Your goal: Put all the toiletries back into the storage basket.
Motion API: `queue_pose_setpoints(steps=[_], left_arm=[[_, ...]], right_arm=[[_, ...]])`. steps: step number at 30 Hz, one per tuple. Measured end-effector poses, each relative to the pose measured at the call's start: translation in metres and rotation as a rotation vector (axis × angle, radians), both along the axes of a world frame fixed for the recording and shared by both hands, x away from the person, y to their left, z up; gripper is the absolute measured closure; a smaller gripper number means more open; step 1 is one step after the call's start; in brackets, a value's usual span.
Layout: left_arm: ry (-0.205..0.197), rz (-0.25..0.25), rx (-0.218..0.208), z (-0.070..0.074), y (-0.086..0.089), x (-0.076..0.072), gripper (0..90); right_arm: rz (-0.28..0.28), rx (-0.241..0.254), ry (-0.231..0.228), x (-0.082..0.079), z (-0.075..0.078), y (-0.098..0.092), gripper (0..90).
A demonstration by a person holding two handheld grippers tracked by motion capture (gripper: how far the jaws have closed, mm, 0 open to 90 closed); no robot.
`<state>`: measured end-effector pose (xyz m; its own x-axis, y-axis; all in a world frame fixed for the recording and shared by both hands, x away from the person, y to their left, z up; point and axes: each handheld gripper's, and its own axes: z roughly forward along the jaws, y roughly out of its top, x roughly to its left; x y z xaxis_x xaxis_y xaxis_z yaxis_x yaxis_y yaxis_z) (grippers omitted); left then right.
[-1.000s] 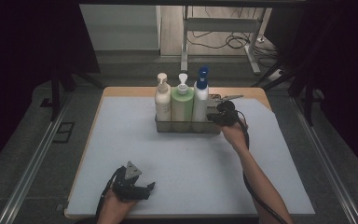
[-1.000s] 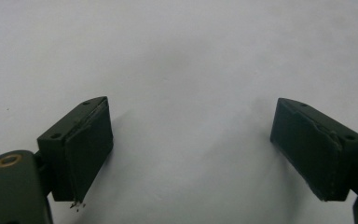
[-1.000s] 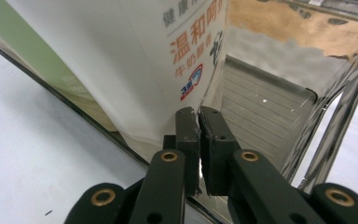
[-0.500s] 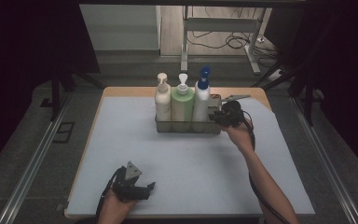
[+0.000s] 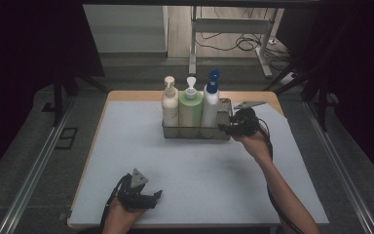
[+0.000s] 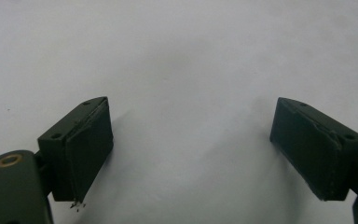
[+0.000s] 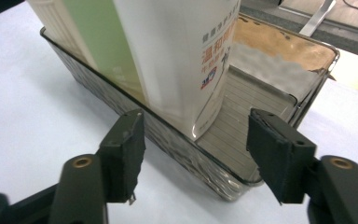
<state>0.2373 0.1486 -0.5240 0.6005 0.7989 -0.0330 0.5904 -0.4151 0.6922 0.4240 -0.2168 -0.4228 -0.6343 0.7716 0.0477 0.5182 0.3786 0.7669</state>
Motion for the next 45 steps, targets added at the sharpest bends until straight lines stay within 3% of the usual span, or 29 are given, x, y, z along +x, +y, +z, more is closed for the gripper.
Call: queue_pose_setpoints(steps=[5, 26, 32, 45], left_arm=[[0.0, 0.0, -0.001, 0.0, 0.0, 0.0, 13.0], [0.001, 0.0, -0.001, 0.0, 0.0, 0.0, 13.0], [0.001, 0.001, -0.001, 0.0, 0.0, 0.0, 13.0], [0.0, 0.001, -0.001, 0.0, 0.0, 0.0, 13.0]], right_arm=[[0.015, -0.017, -0.014, -0.008, 0.001, -0.005, 25.8], [0.111, -0.086, -0.037, -0.065, 0.002, -0.025, 12.8], [0.111, -0.093, -0.027, -0.079, -0.011, -0.031, 9.1], [0.083, -0.101, 0.018, -0.104, -0.056, -0.046, 0.0]])
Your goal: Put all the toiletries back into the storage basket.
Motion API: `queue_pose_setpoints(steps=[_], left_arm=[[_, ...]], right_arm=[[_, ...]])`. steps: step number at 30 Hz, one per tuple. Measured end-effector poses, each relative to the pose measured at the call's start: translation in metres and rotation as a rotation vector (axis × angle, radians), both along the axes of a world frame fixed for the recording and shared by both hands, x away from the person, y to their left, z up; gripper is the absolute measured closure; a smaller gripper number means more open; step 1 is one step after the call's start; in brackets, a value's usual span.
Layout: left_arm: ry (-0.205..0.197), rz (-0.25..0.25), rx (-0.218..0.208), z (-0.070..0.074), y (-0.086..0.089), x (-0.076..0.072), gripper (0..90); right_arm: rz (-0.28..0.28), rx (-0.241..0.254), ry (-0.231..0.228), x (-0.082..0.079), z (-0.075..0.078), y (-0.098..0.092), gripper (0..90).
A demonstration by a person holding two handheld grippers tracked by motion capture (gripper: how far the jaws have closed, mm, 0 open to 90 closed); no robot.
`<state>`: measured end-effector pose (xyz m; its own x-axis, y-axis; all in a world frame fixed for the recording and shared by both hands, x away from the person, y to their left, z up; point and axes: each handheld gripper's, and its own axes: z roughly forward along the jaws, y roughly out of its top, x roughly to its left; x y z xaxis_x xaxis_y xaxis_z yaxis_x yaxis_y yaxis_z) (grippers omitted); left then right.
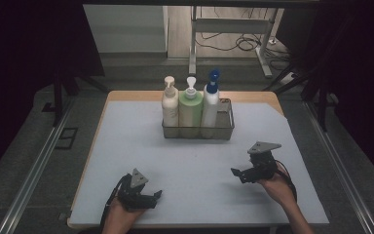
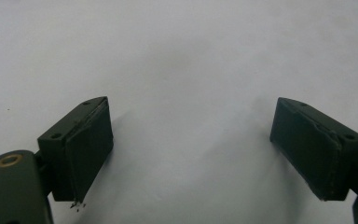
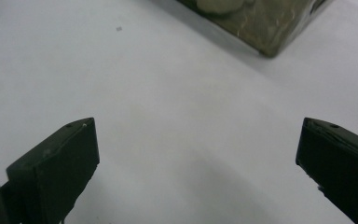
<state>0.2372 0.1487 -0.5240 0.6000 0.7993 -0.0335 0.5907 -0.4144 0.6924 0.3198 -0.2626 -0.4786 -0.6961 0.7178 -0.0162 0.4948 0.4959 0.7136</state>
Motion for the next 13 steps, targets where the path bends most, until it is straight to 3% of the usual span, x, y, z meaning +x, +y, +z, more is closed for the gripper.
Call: queue_pose_setpoints(steps=[13], left_arm=[[0.004, -0.003, 0.001, 0.0, 0.0, 0.0, 12.9]], right_arm=[[0.0, -0.042, 0.034, -0.007, -0.037, -0.006, 0.0]])
